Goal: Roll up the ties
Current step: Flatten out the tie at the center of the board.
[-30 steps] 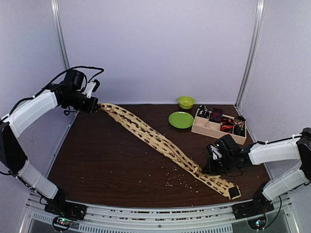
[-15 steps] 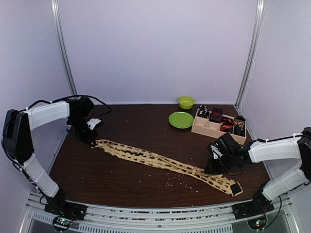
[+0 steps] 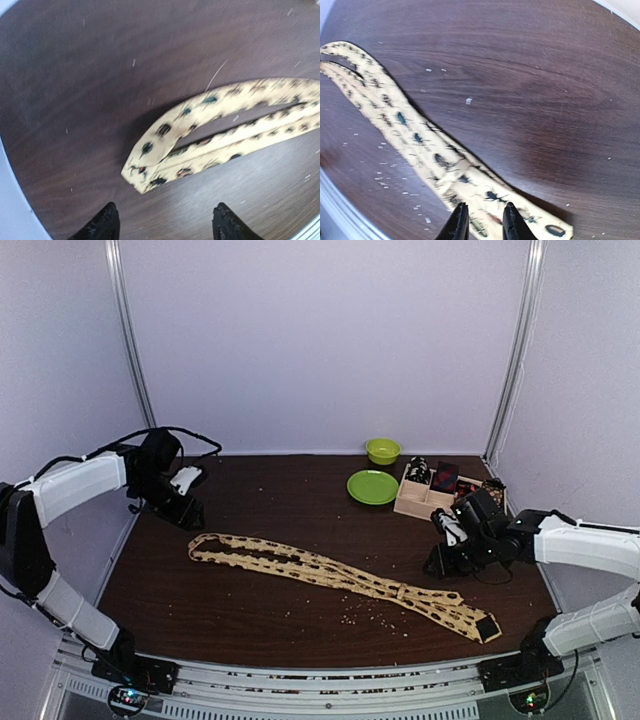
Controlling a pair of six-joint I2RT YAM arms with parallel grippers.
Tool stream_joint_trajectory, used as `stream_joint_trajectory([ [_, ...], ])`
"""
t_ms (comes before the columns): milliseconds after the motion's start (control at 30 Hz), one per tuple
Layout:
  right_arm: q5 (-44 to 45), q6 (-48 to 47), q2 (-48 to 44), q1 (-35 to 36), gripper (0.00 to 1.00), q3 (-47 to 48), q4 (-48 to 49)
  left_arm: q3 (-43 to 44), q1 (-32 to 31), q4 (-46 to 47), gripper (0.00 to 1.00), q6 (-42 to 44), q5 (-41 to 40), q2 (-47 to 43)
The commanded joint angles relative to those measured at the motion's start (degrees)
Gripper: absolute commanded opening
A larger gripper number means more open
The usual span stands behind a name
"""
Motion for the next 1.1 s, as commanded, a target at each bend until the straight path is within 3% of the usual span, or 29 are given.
stream_joint_trajectory([
  [0, -4.84, 3.76, -3.32, 3.28, 0.25, -0.82, 0.32, -1.86, 0.19, 9.7, 0.68, -0.7, 10.52, -5.38],
  [67, -4.97, 6.18, -2.48, 5.8, 0.24, -1.37, 0.68, -3.36, 0.15, 12.86, 0.7, -1.61, 12.15, -6.92],
  [233, -5.7, 12.34, -0.16, 10.44, 0.21, -6.73, 3.9, -6.8, 0.07, 19.65, 0.97, -4.62, 10.65, -11.11],
  [400, -5.1, 14.41, 1.83, 10.84, 0.26, -11.93, 5.68, -8.94, -0.1, 25.72, 0.98, -8.4, 4.92, -17.32],
  [500, -3.88, 12.84, 2.6, 8.31, 0.28, -12.48, 4.94, -11.56, -0.04, 30.84, 0.98, -15.56, -2.5, -21.01],
  [600, -2.74, 9.86, 2.73, 2.34, 0.29, -12.76, 3.28, -14.28, 0.28, 36.52, 0.98, -19.67, 1.88, -22.06],
  [800, -3.87, 4.48, 3.32, -9.67, 0.31, -11.53, 0.17, -7.29, -0.57, 28.08, 0.98, -11.59, 16.79, -13.76],
  [900, -6.34, 3.84, 3.07, -15.07, 0.31, -10.98, 0.44, -7.31, -4.02, 26.15, 0.98, -7.21, 15.66, -12.43],
  [1000, -8.29, 2.31, 0.99, -16.56, 0.32, -9.21, 0.69, -5.02, -9.57, 19.67, 0.98, -1.77, 9.36, -8.02],
  [1067, -11.71, 1.5, -1.04, -16.37, 0.34, -8.19, 2.36, -3.91, -12.04, 16.42, 0.91, 1.16, 6.84, -3.41],
])
